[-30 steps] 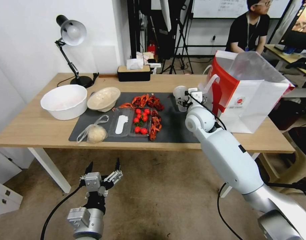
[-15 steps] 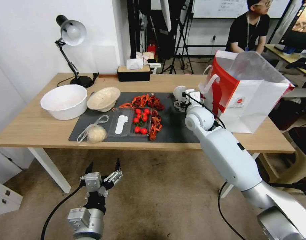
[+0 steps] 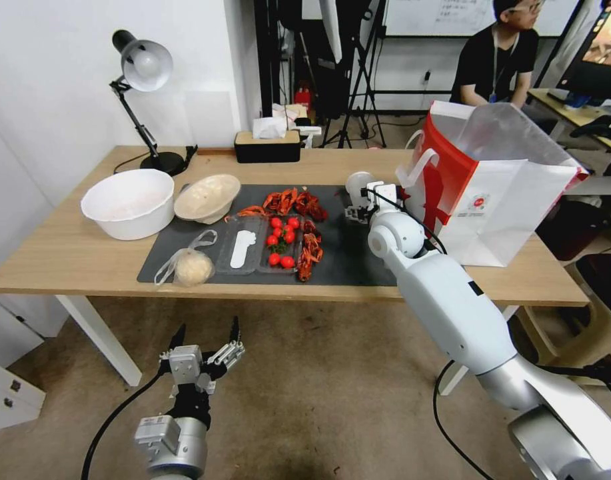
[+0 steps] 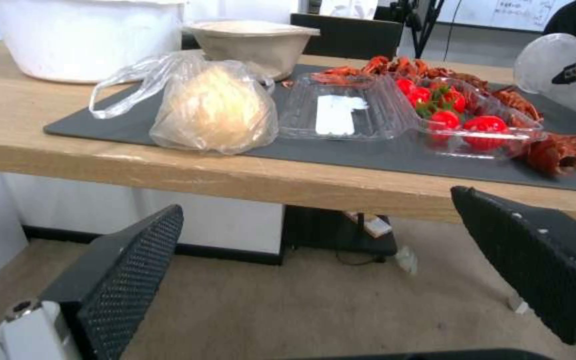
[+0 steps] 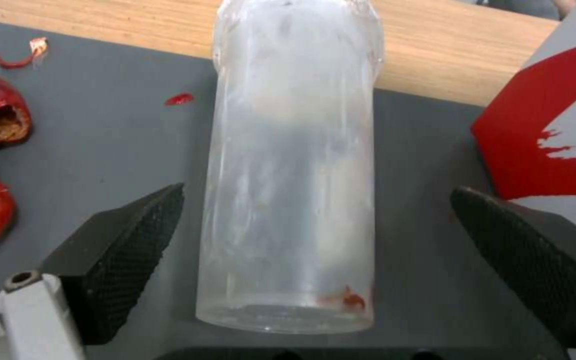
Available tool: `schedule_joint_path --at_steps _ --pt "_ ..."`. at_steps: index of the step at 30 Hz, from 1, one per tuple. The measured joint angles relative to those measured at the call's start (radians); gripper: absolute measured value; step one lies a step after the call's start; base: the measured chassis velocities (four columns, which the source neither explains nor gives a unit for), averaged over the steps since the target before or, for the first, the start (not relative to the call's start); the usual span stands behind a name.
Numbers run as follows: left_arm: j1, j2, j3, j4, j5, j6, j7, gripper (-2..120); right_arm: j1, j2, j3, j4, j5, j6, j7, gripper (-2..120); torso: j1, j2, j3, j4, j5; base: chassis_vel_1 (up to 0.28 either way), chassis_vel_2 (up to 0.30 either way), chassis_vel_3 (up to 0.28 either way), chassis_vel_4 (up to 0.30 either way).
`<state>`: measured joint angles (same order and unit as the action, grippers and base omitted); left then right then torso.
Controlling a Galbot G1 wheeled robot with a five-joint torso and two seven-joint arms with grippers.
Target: Pick up the trash from the table and place it into the takeout bag.
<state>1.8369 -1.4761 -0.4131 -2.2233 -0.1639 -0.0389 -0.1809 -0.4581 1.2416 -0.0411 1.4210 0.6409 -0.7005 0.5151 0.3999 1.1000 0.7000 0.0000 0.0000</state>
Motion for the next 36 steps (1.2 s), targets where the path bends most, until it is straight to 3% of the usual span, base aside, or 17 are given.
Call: schedule_joint_path --at_steps 24,28,36 --pt "-0.002 0.006 0.001 0.004 -0.006 -0.003 0.001 100 0.017 0.027 -0.008 -0.062 0.002 -0.011 -0.032 100 0.000 0.000 0.000 0.0000 -0.0001 0.000 0.000 0.000 0.000" --pt "-0.002 0.008 0.000 0.003 -0.010 -0.003 0.001 100 0.015 0.029 -0.005 -0.069 0.002 -0.011 -0.032 95 0.000 0.000 0.000 0.0000 -0.0001 0.000 0.000 0.000 0.000" --pt "-0.003 0.008 0.001 0.003 -0.011 -0.003 0.001 100 0.002 0.029 0.001 -0.069 0.006 -0.008 -0.032 72 0.000 0.000 0.000 0.0001 0.0000 0.000 0.000 0.000 0.000"
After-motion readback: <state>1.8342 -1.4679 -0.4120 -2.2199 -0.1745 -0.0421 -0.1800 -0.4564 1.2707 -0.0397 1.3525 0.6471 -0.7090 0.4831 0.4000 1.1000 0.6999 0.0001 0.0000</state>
